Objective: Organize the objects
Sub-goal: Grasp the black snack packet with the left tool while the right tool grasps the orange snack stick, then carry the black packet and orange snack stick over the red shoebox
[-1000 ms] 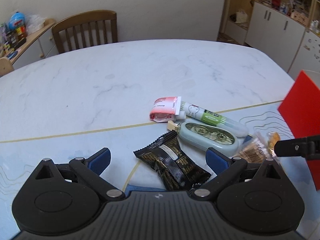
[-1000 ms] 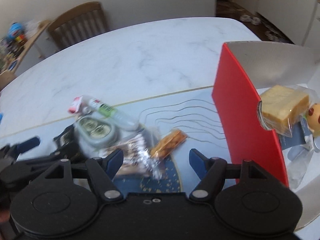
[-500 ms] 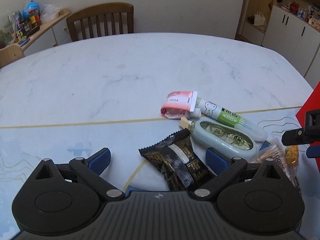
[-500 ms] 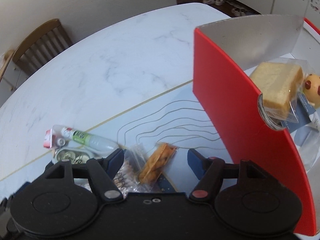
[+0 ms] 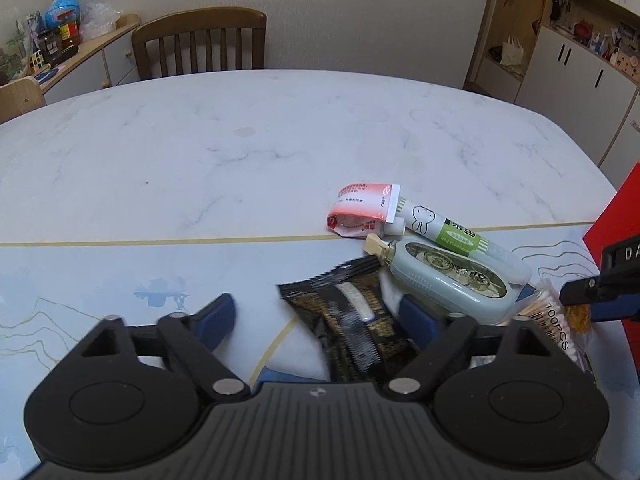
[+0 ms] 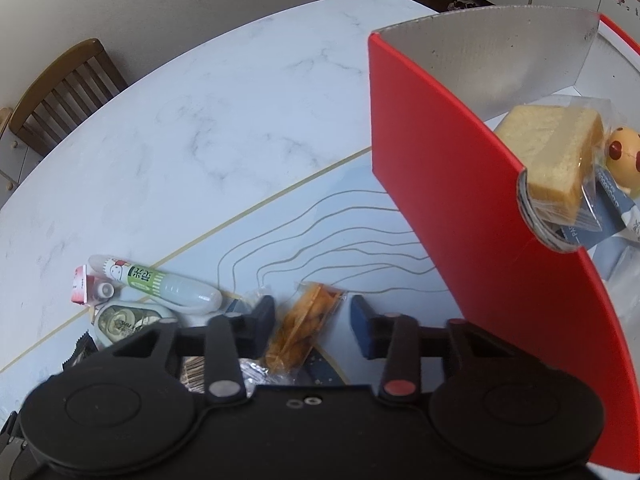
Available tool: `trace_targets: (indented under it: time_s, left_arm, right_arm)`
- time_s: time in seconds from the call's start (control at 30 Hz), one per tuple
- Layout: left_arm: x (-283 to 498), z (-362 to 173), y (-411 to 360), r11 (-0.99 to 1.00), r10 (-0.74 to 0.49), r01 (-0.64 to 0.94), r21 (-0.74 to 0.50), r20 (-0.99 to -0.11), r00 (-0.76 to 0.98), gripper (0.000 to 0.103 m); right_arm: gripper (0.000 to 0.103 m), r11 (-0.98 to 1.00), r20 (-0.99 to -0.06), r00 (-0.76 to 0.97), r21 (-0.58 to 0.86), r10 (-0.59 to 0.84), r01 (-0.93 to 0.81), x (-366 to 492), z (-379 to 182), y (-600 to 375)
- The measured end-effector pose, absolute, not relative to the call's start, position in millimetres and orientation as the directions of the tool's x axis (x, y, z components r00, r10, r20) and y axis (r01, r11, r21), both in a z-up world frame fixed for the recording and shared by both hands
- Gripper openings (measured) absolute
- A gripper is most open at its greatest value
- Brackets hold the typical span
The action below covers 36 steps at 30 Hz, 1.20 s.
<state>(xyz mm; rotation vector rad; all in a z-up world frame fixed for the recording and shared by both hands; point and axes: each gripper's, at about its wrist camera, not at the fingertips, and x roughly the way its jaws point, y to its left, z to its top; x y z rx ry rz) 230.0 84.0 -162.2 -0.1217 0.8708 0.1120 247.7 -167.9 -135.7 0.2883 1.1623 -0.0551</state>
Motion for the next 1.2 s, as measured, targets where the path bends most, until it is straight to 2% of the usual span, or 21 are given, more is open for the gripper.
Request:
trace_targets:
  time_s: [0.2,0.3,0.57,1.2]
  left_arm:
    - [226.6,-156.9,91.4,0.983,0.026,-0.156,-0.097,-0.768,0.640,0.047]
    - [224.0,-155.2,96.5,0.980,0.005,-0.158,-0.124,-0.771,0.636,0.036]
    - [211.6,-150.5,102.7,0.981,-0.032,-0.131,-0.143,-0.787,0.617,0.032]
    - [159.3,-103.0,73.2,0.980,-0.164,0.011,-0.200,-0.767,0.620,0.032]
  right_arm:
    - [0.026,0.965,-0.911,0.395,0.197,0.116,0.172,241.5,-136.2,-166.0]
    - [0.020,0.965,-0.910,0.396,0.204,0.124,0.165,237.9,-136.0,-167.0]
    - [0.019,0.966,-0.898,0.412,0.225,0.156,0.125,221.5,-127.3,-176.2]
    - [0.019,0.952,-0.846,0.453,0.305,0.281,-0.023,155.9,-70.5,-201.5]
